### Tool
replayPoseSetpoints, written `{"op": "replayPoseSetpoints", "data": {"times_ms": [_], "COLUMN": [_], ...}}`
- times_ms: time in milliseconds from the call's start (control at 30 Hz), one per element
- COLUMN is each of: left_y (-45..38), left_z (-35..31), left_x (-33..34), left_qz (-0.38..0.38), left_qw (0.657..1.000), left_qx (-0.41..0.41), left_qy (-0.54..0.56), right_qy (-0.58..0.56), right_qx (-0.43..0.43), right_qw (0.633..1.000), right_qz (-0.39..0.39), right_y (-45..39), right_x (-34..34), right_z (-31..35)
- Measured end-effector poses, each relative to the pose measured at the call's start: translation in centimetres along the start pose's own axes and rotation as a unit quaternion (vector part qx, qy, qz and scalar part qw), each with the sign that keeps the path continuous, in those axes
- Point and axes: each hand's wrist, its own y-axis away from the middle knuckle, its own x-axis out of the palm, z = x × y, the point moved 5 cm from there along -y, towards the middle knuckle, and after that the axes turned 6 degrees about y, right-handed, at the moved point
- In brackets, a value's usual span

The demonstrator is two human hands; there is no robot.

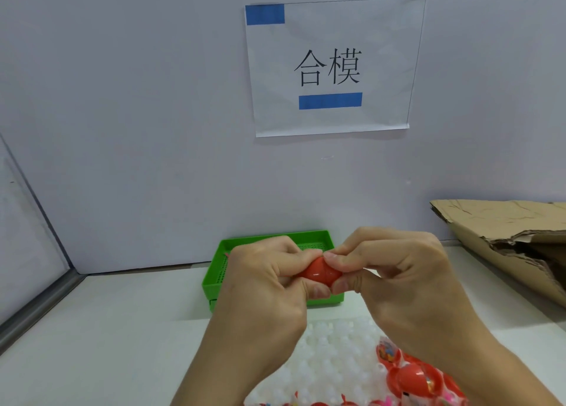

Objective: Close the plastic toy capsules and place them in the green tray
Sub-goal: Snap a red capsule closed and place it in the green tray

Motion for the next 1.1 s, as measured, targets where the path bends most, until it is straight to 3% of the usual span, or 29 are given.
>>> {"op": "replayPoseSetpoints", "data": {"times_ms": [200,367,667,900,1100], "left_y": [-0.1,-0.3,-0.4,-0.4,-0.4], "left_z": [0.1,-0.3,0.3,0.2,0.3], "left_x": [-0.3,-0.6,-0.1,0.1,-0.3], "left_qz": [-0.008,0.014,-0.039,-0.046,-0.063], "left_qw": [0.998,0.985,0.983,0.982,0.981], "left_qx": [0.005,0.003,-0.017,-0.023,-0.024], "left_qy": [0.061,0.17,0.177,0.183,0.183], "right_qy": [-0.053,-0.08,-0.192,-0.121,-0.132], "right_qx": [0.02,0.02,0.125,0.089,0.095], "right_qw": [0.998,0.996,0.973,0.988,0.983], "right_qz": [-0.039,-0.021,-0.031,-0.041,-0.088], "right_y": [-0.1,-0.4,-0.6,-0.6,-0.5], "right_x": [-0.1,0.0,-0.5,-1.2,-1.0], "right_z": [-0.1,0.3,-0.6,0.1,0.0]}}
